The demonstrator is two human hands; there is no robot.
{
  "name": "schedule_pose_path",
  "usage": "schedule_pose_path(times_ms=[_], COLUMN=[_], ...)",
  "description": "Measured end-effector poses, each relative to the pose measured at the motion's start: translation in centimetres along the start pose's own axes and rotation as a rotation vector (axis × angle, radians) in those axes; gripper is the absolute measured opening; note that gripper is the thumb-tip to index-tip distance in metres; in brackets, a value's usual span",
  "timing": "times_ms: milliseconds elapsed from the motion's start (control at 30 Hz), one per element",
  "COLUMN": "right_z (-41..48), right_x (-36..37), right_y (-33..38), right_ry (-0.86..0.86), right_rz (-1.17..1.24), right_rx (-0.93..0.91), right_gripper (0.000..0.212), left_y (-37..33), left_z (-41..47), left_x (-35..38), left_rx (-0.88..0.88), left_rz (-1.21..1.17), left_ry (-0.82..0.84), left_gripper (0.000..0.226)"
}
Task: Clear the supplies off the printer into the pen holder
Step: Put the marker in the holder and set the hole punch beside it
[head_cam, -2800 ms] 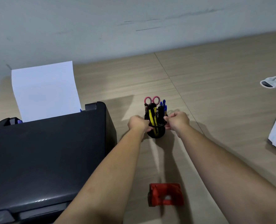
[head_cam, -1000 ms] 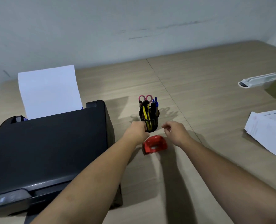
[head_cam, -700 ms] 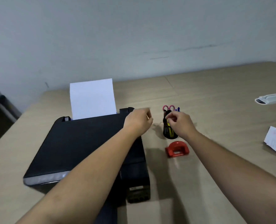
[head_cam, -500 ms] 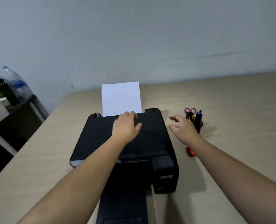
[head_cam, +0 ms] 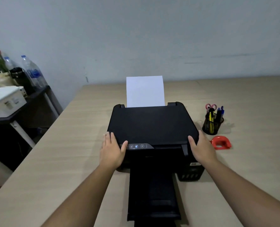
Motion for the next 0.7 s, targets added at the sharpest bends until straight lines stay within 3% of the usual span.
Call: schedule_pose_path(times_ms=[133, 333, 700], right_z=[-0.1, 0.5, 5.1], right_x=[-0.3, -0.2, 1.3], right_y=[0.4, -0.1, 0.0], right_ry=[-0.049, -0.102, -0.040], right_rz=[-0.035, -0.081, -0.081], right_rx=[0.007, 0.019, 0.044], right_gripper=[0.050, 0.051, 0.056], left_y=[0.2, -0.1, -0.9], left_z=[0.2, 1.0, 4.9], left_x=[-0.2, -0.2, 0.7], left_rx=[-0.096, -0.148, -0.125], left_rz=[-0.098, -0.055, -0.104], left_ry=[-0.067, -0.103, 0.015], left_gripper=[0.083, 0.082, 0.088])
Point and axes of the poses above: each hand's wrist, its own z-axis towards the middle knuckle, its own x-axis out of the palm, y = z × x, the point moved 9 cm from there along z, towards the middle knuckle, and after that the axes turned 4 degrees about y, right-handed, at the moved point
